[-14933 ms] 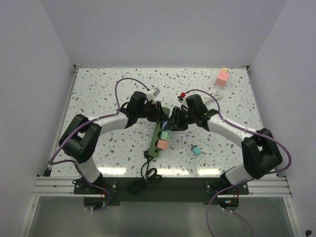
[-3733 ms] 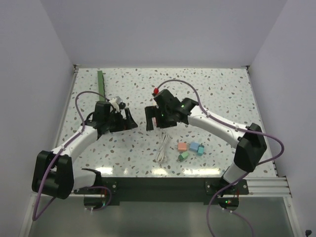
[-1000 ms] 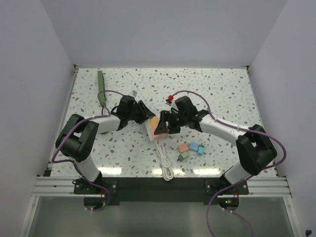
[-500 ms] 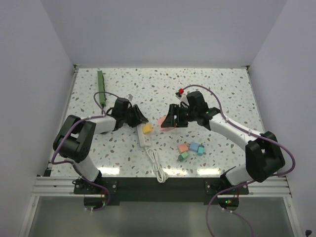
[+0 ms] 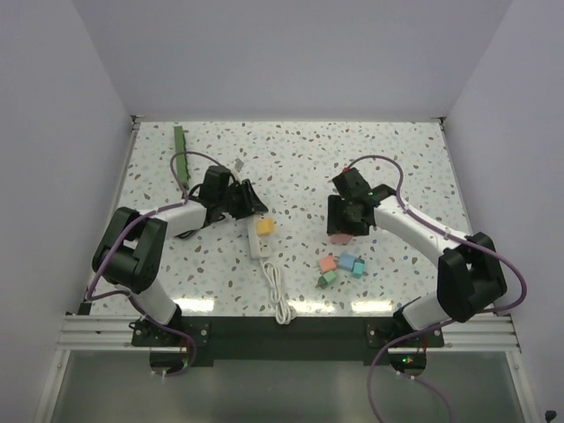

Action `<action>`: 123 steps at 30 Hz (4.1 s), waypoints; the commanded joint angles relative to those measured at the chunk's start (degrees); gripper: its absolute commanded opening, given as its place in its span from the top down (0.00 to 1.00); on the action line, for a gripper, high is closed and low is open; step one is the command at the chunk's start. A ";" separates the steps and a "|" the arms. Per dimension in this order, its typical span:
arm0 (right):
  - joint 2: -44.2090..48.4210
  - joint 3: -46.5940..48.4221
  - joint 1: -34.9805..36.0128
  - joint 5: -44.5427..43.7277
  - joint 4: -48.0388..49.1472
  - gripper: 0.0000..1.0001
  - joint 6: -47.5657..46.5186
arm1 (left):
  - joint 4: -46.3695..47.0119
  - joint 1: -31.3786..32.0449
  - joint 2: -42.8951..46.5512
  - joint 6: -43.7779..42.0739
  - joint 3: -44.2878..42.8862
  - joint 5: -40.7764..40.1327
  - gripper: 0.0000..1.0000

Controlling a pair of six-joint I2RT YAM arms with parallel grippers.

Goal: Pull the plug off the socket

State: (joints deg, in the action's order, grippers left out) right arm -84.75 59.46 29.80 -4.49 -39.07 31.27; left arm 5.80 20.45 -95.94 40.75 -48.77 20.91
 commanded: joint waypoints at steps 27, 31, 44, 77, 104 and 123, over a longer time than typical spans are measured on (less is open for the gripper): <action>7.31 7.60 -0.27 4.38 -3.51 0.01 -0.85 | 1.75 2.49 2.07 -3.93 -1.50 8.71 1.00; 4.78 6.54 0.25 21.14 6.01 0.02 0.55 | 2.90 2.67 1.90 -2.70 -1.67 9.41 1.00; -9.46 9.35 10.09 28.66 21.14 0.17 4.77 | 3.69 4.16 1.28 -0.67 -3.43 9.42 1.00; -13.42 13.05 11.42 23.48 23.69 1.00 7.67 | 16.61 7.50 4.19 6.44 10.46 9.86 0.85; 9.69 1.81 -0.62 9.34 -4.61 1.00 -5.87 | 2.12 7.42 3.65 -2.60 -0.44 3.26 1.00; 0.29 -10.42 -0.80 4.40 8.13 1.00 -1.82 | -35.41 -16.04 -19.42 -28.44 -46.12 -10.68 1.00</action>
State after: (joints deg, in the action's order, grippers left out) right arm -82.50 49.82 29.19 1.61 -34.39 28.42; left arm -21.91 7.07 -110.50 18.37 -87.74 15.40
